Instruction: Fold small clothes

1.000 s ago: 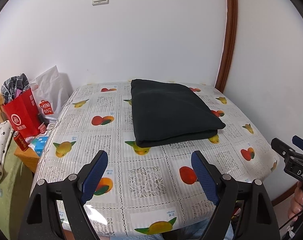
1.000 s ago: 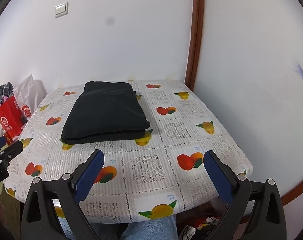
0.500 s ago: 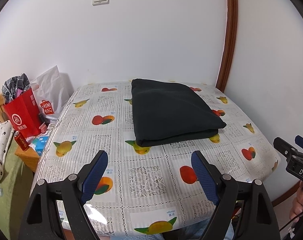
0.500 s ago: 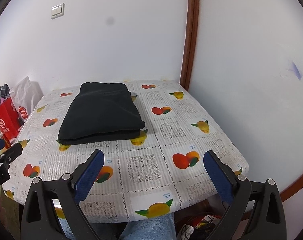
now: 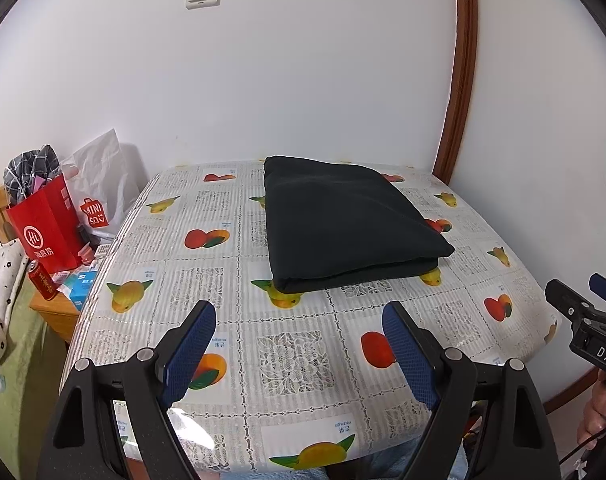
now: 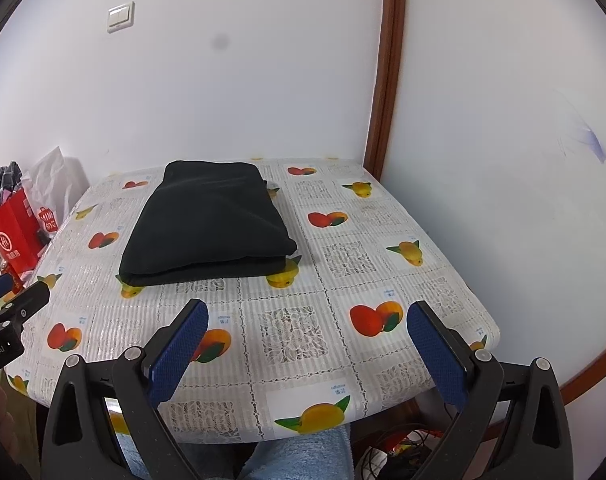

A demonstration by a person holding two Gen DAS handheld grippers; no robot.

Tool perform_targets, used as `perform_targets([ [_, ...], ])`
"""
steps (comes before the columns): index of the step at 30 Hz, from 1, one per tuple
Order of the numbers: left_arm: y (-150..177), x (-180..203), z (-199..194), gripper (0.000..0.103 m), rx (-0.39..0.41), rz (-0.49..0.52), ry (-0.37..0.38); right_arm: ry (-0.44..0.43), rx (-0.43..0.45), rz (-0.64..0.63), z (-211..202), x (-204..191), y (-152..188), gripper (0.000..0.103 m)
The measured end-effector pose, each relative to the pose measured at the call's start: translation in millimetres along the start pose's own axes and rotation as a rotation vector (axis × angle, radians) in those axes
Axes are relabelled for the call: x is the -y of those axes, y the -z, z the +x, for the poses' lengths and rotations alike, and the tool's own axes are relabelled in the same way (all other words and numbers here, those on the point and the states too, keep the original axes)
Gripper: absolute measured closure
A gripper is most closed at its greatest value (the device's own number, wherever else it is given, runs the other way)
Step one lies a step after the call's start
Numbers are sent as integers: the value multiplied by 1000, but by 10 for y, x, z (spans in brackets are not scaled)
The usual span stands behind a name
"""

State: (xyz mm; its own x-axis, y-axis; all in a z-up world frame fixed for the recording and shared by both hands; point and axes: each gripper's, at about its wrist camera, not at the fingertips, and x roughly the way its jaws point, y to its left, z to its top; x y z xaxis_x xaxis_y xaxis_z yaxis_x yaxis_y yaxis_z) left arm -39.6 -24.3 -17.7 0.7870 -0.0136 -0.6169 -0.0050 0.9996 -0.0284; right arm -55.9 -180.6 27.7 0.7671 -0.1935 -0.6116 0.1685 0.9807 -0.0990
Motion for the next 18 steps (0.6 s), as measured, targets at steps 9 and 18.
perform_targets([
  [9, 0, 9, 29, 19, -9, -2, 2, 7, -4, 5, 19, 1, -6, 4],
  [18, -13, 14, 40, 19, -9, -3, -2, 9, -3, -1, 39, -3, -10, 4],
])
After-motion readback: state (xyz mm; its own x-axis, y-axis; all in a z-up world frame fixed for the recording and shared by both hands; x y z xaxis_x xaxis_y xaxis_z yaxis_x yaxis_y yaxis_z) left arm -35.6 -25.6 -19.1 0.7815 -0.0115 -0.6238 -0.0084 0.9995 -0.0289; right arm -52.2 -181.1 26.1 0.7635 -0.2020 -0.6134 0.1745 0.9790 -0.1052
